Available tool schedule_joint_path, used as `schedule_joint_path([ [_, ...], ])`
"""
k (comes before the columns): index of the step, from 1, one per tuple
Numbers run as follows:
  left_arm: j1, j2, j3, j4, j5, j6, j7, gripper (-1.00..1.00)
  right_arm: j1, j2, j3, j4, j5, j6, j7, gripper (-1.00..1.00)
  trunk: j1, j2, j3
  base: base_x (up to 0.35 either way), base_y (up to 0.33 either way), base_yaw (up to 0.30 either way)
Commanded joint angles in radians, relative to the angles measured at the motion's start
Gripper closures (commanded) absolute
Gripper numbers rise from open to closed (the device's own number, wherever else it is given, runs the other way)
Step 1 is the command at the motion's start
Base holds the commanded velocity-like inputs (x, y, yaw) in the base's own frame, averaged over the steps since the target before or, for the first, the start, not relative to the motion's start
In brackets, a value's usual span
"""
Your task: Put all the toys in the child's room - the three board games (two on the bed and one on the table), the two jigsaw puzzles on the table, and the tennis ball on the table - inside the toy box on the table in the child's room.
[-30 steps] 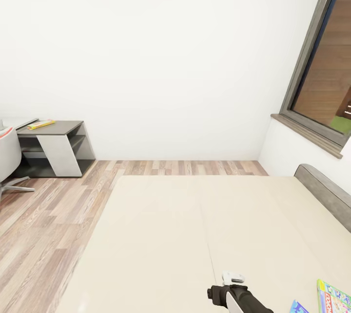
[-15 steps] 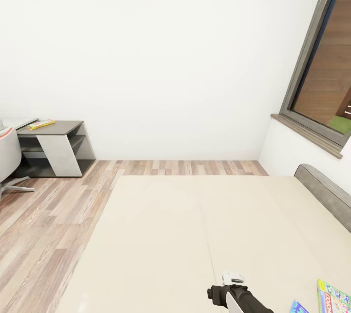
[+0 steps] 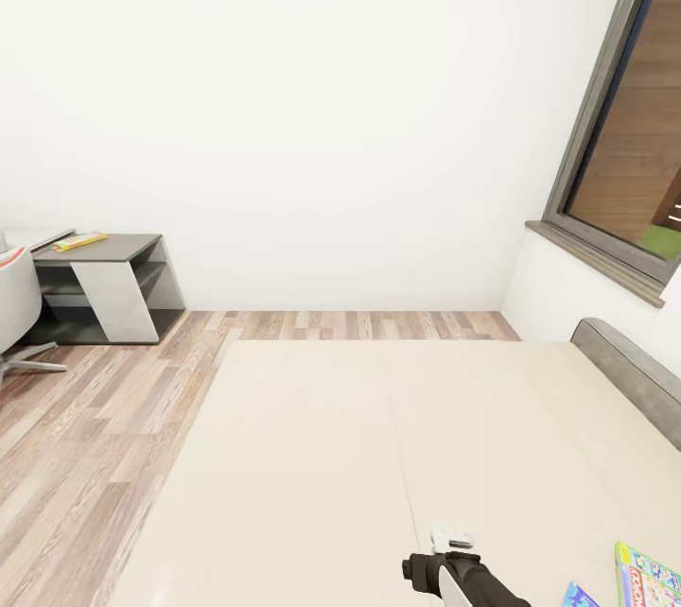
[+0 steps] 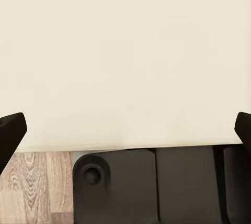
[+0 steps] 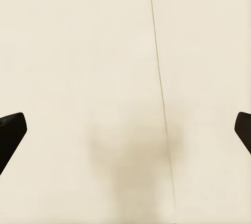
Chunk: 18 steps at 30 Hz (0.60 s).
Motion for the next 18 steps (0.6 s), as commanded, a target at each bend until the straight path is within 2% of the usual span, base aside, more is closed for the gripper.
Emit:
schedule_joint_path([
  [1,0.000,0.000,-0.002,-0.002,-0.002,0.005,0.004,-1.00,0.000,-0.001,0.008,-0.002,-0.010,0.005,-0.009,-1.00,0.001,-0.002,-0.002,0.000,0.000,0.000],
  [18,0.000,0.000,0.000,-0.002,-0.002,0.006,0.004,-1.00,0.000,-0.001,0.008,-0.002,-0.010,0.005,-0.009,-1.00,0.001,-0.002,-0.002,0.000,0.000,0.000],
])
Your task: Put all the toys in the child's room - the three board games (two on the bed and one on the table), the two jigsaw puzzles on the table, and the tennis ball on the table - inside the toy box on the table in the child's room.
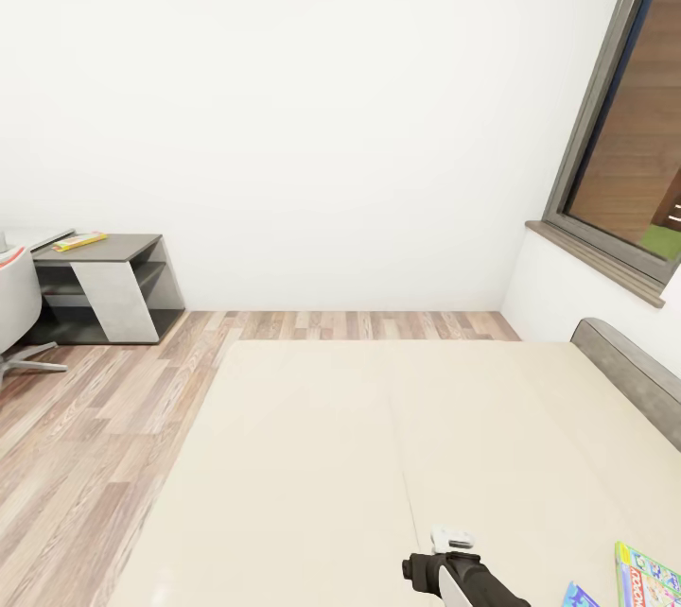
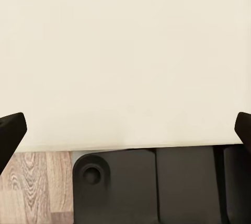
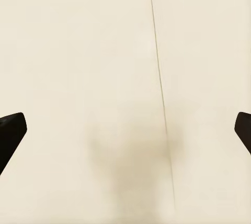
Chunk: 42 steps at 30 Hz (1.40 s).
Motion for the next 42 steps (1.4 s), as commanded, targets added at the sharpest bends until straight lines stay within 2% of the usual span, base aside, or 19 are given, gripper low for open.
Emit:
schedule_joint_path([
  [1,0.000,0.000,-0.001,-0.002,-0.002,0.006,0.005,-1.00,0.000,-0.001,0.008,-0.002,-0.010,0.005,-0.009,-1.00,0.001,-0.002,-0.002,0.000,0.000,0.000],
  [42,0.000,-0.001,-0.003,-0.002,-0.002,0.006,0.003,-1.00,0.000,0.000,0.009,-0.002,-0.010,0.005,-0.010,-1.00,0.001,-0.002,-0.002,-0.012,0.000,0.000],
])
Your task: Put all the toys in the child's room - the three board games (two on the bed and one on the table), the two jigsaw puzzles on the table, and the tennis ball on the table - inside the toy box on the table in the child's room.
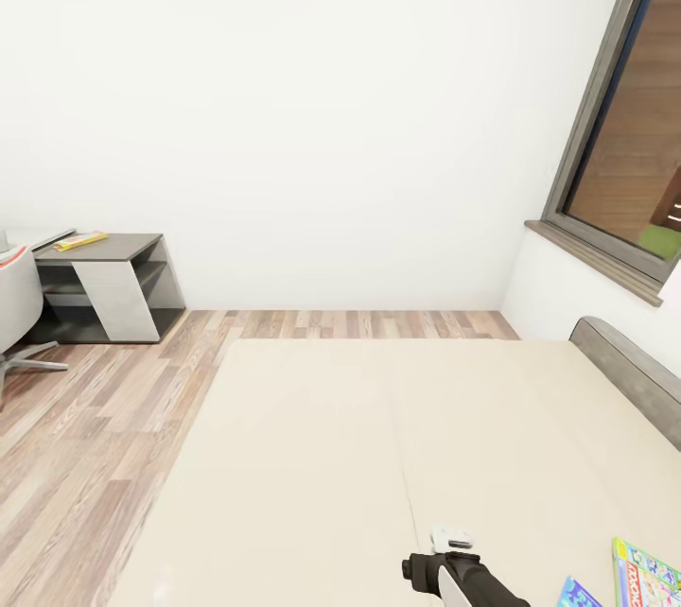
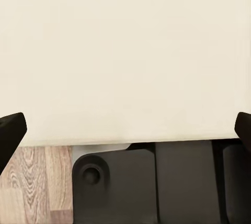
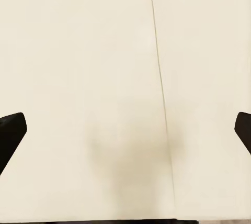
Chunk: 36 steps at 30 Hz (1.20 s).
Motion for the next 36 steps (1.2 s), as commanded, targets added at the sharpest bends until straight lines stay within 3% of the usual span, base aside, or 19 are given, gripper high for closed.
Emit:
schedule_joint_path([
  [1,0.000,0.000,-0.002,-0.002,-0.002,0.005,0.004,-1.00,0.000,-0.001,0.008,-0.002,-0.011,0.005,-0.009,-1.00,0.001,-0.002,-0.002,0.000,0.000,0.000],
  [19,0.000,0.003,-0.003,-0.002,-0.004,0.003,0.003,-1.00,0.000,0.000,0.008,-0.002,-0.011,0.005,-0.007,-1.00,0.001,-0.002,-0.002,0.000,-0.164,0.000],
  [36,0.000,0.003,-0.004,-0.002,-0.004,0.003,0.002,-1.00,0.000,0.000,0.008,-0.002,-0.011,0.005,-0.007,-1.00,0.001,-0.002,-0.002,0.000,-0.286,0.000],
])
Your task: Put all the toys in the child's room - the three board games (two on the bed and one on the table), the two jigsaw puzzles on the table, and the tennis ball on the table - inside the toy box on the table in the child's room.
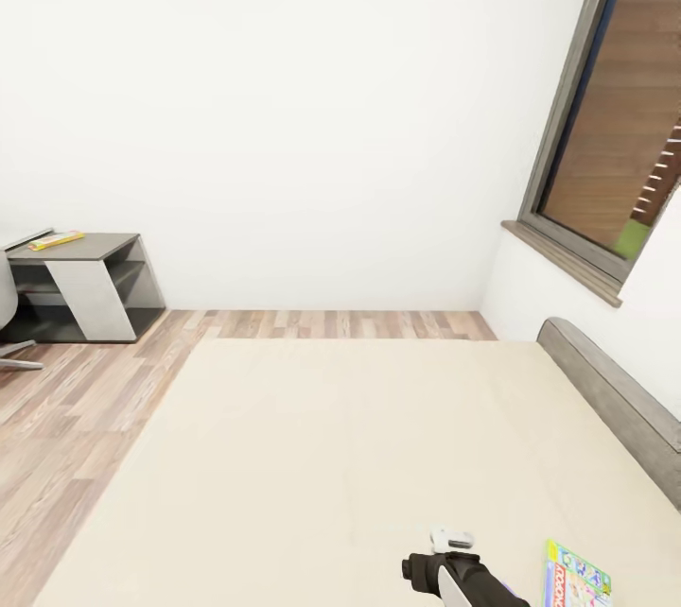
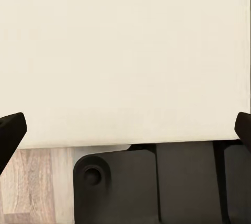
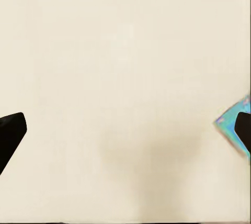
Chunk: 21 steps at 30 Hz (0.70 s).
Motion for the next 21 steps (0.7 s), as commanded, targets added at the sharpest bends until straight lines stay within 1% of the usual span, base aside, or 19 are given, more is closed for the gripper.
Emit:
schedule_joint_path([
  [1,0.000,0.000,-0.001,-0.003,-0.002,0.006,0.004,-1.00,0.000,-0.001,0.008,-0.002,-0.010,0.005,-0.008,-1.00,0.001,-0.002,-0.002,0.000,-0.295,0.000],
  [21,0.000,0.000,-0.001,-0.003,-0.003,0.006,0.005,-1.00,0.000,-0.001,0.008,-0.002,-0.010,0.005,-0.008,-1.00,0.001,-0.002,-0.002,0.000,-0.295,0.000],
])
